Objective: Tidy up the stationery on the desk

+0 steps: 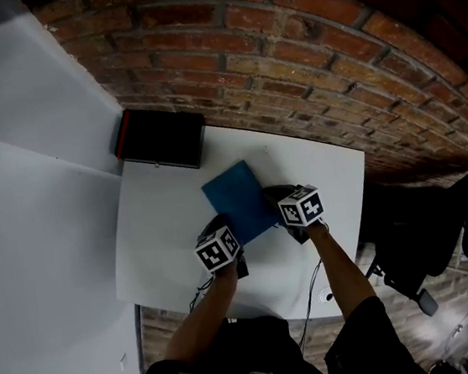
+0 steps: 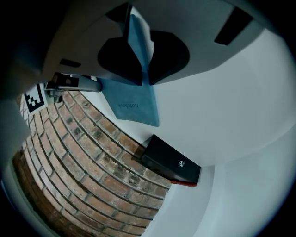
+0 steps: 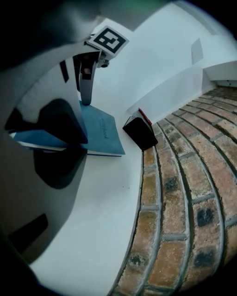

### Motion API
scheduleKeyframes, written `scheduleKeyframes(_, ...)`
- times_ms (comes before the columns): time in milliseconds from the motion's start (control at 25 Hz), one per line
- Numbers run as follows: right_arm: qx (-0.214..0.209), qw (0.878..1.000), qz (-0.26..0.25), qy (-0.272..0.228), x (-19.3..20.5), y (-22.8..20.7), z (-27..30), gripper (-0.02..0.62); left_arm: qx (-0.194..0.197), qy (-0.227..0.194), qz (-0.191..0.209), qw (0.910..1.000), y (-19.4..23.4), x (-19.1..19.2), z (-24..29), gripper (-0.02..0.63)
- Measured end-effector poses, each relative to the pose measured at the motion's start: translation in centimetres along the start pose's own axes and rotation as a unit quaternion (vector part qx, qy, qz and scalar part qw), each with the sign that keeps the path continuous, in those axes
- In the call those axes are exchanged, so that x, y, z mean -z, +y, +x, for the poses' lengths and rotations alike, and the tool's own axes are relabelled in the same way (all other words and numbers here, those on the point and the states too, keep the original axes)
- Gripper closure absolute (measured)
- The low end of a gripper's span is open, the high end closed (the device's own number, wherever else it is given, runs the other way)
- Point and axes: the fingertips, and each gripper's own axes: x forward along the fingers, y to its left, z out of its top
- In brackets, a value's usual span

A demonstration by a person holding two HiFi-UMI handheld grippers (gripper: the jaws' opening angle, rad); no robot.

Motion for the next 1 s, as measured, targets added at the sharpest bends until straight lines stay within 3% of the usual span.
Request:
scheduleKeyframes(680,-0.04,0.993,0.102,-0.038,0.5,3.8,1.3,0.555,0.009,0.011,0.035,0.9993,3.8,-3.3,-0.9,0.561)
scheduleKeyframes(1000,-0.044,0.992,0.11,-0.035,1.0,5.9,2.2,0.555,0.027,0.026,0.054,0.9978,5.7,-4.0,-1.5,0.561)
